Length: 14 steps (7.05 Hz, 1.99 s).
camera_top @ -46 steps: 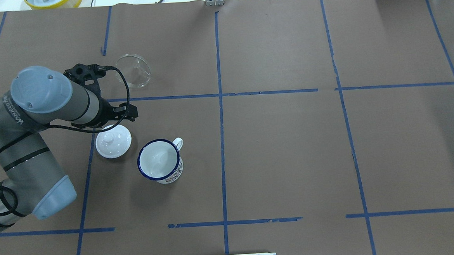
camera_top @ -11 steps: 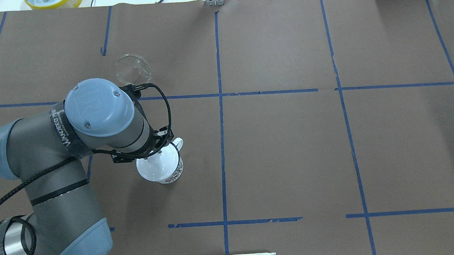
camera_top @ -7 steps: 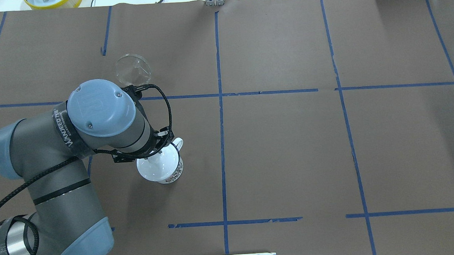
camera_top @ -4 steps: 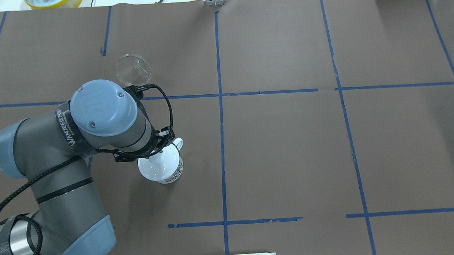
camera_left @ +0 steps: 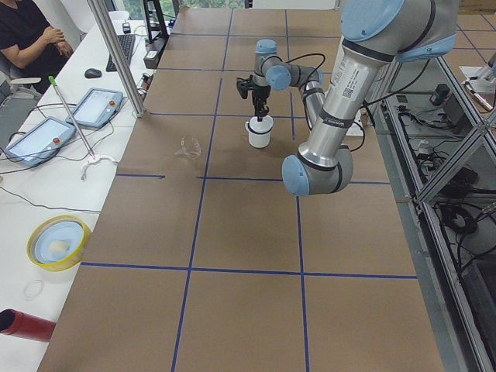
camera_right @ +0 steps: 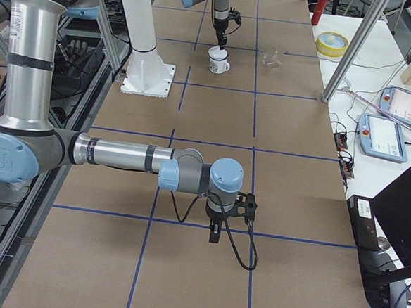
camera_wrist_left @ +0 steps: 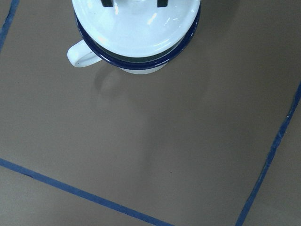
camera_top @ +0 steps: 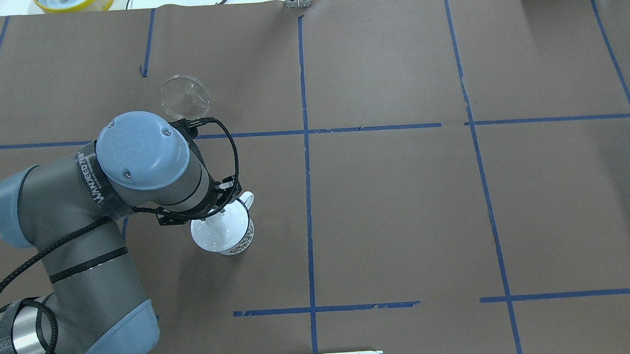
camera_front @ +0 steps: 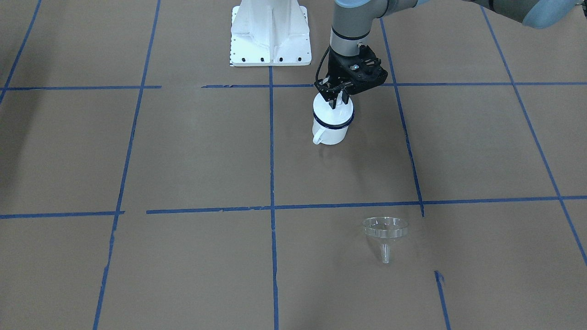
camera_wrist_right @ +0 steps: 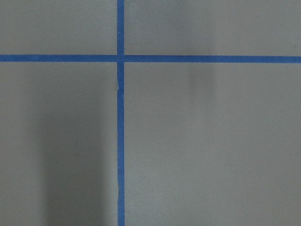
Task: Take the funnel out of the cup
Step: 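Lower the white lid onto the mug's rim with the left gripper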
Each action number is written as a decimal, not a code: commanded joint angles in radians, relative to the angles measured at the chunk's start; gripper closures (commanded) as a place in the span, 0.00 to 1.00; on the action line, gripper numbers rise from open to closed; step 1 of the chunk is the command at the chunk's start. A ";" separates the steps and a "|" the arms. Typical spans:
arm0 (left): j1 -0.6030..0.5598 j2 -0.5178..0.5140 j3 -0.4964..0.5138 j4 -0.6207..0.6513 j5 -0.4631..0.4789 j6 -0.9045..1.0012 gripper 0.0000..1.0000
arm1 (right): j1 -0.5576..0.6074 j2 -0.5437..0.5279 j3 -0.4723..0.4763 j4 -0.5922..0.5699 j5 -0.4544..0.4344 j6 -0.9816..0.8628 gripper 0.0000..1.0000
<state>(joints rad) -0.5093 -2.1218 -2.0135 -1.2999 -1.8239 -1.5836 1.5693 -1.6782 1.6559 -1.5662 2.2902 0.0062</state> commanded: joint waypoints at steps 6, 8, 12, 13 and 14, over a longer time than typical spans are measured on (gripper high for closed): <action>-0.003 -0.004 -0.004 0.001 0.002 0.001 0.00 | 0.000 0.000 0.001 0.000 0.000 0.000 0.00; -0.006 -0.001 -0.004 0.001 0.002 -0.001 0.00 | 0.000 0.000 -0.001 0.000 0.000 0.000 0.00; -0.003 0.003 0.013 -0.034 -0.006 -0.003 0.00 | 0.000 0.000 -0.001 0.000 0.000 0.000 0.00; -0.002 0.003 0.016 -0.039 -0.009 -0.003 0.00 | 0.000 0.000 0.001 0.000 0.000 0.000 0.00; 0.000 0.002 0.022 -0.047 -0.012 -0.006 0.00 | 0.000 0.000 0.001 0.000 0.000 0.000 0.00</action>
<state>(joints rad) -0.5108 -2.1190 -1.9975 -1.3374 -1.8328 -1.5869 1.5693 -1.6782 1.6563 -1.5662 2.2902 0.0062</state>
